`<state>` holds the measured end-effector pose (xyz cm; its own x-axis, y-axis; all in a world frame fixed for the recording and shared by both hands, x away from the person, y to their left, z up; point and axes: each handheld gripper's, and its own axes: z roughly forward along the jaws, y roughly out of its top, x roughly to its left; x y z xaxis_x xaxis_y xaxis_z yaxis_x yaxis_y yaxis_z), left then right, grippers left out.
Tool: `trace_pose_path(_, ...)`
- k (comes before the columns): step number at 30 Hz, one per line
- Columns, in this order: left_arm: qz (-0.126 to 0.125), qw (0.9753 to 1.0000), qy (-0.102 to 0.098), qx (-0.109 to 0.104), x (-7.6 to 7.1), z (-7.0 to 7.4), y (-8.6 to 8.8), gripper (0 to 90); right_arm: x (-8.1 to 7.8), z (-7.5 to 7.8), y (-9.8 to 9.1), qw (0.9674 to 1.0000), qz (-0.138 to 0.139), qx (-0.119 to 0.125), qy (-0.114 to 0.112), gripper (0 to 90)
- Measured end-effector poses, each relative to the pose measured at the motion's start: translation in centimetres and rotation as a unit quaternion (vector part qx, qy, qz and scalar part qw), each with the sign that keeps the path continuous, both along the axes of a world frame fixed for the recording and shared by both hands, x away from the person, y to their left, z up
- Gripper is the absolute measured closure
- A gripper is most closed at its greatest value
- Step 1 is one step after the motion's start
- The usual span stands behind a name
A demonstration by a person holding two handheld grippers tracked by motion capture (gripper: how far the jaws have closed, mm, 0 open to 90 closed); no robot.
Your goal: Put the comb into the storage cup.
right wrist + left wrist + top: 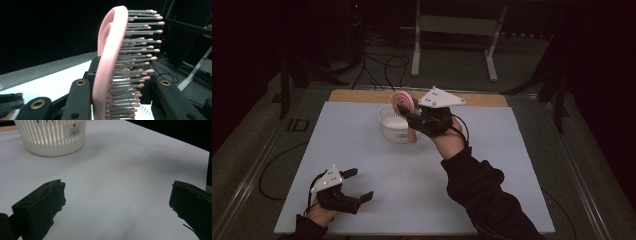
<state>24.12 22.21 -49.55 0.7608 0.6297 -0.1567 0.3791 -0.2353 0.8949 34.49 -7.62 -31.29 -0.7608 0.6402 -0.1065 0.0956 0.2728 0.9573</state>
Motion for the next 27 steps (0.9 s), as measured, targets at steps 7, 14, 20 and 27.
trace_pose_path(7, 0.002, 1.0000, -0.002, 0.006, -0.1, -0.1, 0.2, 0.0, 1.0, 0.0, 0.4, 0.9997, 0.002, -0.017, -0.018, 64.4)
trace_pose_path(14, 0.003, 1.0000, -0.005, 0.005, -0.1, -0.1, 0.2, 0.0, 2.2, 0.1, 0.9, 0.9992, -0.005, -0.027, -0.028, 64.4)
trace_pose_path(20, 0.002, 0.9999, -0.008, 0.007, -0.1, 0.0, 0.2, 0.0, 3.2, 0.2, 1.2, 0.9988, -0.006, -0.028, -0.039, 64.4)
trace_pose_path(27, 0.001, 0.9999, -0.009, 0.007, -0.1, 0.0, 0.2, 0.0, 4.0, 0.2, 1.5, 0.9984, -0.009, -0.030, -0.046, 64.4)
